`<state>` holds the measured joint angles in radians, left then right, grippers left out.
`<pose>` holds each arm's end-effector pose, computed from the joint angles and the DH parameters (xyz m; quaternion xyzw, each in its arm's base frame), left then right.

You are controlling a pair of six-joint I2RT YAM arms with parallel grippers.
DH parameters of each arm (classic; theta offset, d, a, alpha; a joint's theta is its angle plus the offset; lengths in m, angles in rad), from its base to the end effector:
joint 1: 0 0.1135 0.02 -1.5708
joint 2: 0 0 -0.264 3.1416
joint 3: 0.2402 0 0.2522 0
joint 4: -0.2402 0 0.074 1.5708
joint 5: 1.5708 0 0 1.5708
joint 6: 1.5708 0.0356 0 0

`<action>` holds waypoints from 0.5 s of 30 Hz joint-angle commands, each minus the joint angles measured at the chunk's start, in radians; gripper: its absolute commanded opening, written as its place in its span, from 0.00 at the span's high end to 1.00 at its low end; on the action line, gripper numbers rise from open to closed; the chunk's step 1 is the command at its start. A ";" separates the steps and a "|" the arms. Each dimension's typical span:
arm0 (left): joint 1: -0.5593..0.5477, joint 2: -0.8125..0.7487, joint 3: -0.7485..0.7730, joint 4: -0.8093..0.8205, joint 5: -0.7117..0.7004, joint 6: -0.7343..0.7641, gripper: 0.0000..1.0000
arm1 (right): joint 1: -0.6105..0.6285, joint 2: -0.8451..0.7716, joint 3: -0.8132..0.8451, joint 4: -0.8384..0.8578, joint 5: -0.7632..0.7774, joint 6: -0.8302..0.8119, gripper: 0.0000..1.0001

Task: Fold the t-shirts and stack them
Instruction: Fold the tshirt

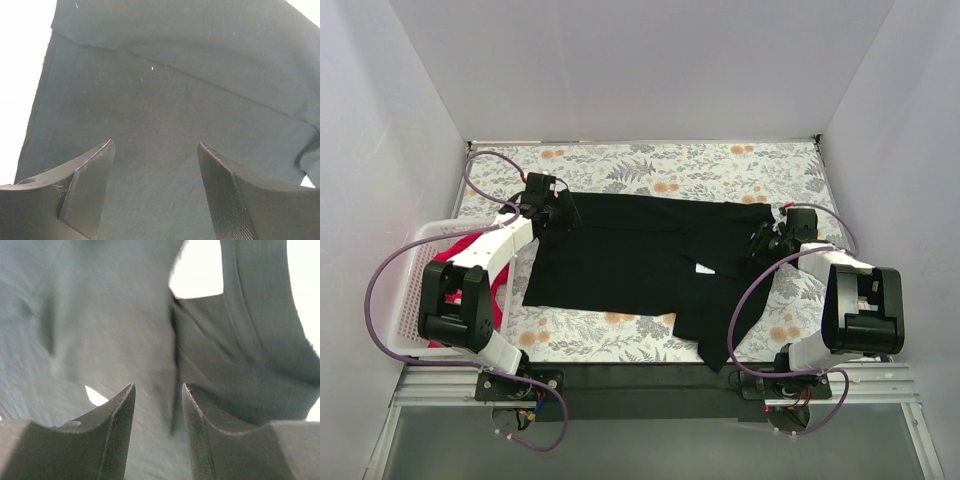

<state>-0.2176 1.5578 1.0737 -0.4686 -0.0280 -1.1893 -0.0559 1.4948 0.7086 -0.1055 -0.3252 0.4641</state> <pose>0.3174 -0.0692 0.2273 -0.4486 0.8403 -0.1866 0.2406 0.2833 -0.0045 0.1619 0.1871 0.9131 0.2161 0.2909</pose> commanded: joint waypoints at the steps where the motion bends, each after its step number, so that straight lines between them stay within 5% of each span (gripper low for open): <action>1: 0.004 -0.036 -0.037 0.016 0.027 0.016 0.34 | 0.001 -0.047 -0.055 0.017 -0.032 0.042 0.51; 15: 0.004 -0.071 -0.058 0.018 0.014 0.023 0.34 | 0.001 -0.025 -0.083 0.020 -0.095 0.033 0.63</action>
<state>-0.2180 1.5379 1.0218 -0.4641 -0.0116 -1.1809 -0.0566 1.4628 0.6270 -0.0952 -0.3820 0.4976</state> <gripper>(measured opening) 0.660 0.387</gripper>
